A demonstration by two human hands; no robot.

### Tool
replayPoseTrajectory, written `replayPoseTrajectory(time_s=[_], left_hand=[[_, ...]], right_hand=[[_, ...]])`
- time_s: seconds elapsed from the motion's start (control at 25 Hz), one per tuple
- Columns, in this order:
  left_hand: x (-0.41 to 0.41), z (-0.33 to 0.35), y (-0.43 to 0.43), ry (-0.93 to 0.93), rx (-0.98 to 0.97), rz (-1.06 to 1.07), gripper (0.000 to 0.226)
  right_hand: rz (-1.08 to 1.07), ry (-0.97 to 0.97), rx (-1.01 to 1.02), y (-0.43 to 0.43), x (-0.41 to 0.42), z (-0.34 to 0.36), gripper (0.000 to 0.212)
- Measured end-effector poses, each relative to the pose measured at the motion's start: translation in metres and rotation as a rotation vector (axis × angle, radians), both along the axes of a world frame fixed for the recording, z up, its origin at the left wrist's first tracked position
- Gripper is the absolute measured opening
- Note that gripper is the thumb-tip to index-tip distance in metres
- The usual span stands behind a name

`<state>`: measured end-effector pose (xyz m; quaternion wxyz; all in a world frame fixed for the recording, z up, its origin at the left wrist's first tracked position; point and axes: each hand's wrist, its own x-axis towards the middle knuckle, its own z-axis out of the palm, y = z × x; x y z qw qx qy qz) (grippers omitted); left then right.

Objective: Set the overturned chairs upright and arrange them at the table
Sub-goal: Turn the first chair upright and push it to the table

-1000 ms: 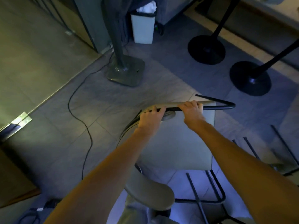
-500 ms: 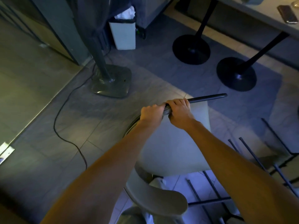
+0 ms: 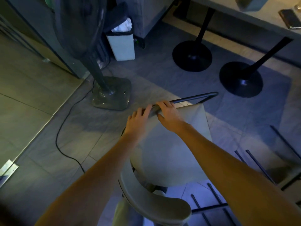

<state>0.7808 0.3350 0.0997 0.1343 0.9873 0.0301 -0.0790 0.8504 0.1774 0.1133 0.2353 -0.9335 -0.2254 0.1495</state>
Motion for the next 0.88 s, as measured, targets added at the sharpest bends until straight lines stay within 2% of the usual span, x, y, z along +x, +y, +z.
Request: replayPoseTrajectory(time_s=[0.12, 0.32, 0.48, 0.68, 0.88], left_hand=[[-0.008, -0.009, 0.016, 0.038, 0.042, 0.014, 0.089], [0.038, -0.006, 0.02, 0.113, 0.064, -0.012, 0.097], [0.071, -0.008, 0.033, 0.161, -0.014, -0.035, 0.092], [0.105, -0.027, 0.056, 0.114, 0.074, -0.245, 0.099], [0.127, -0.035, 0.071, 0.134, 0.075, -0.335, 0.104]], right_hand=[[0.006, -0.009, -0.154, 0.015, 0.011, -0.001, 0.049], [0.037, -0.051, -0.321, 0.043, 0.036, -0.006, 0.067], [-0.038, -0.01, -0.387, 0.063, 0.065, -0.007, 0.068], [-0.127, 0.051, -0.458, 0.084, 0.101, -0.014, 0.07], [-0.149, 0.088, -0.538, 0.099, 0.128, -0.018, 0.066]])
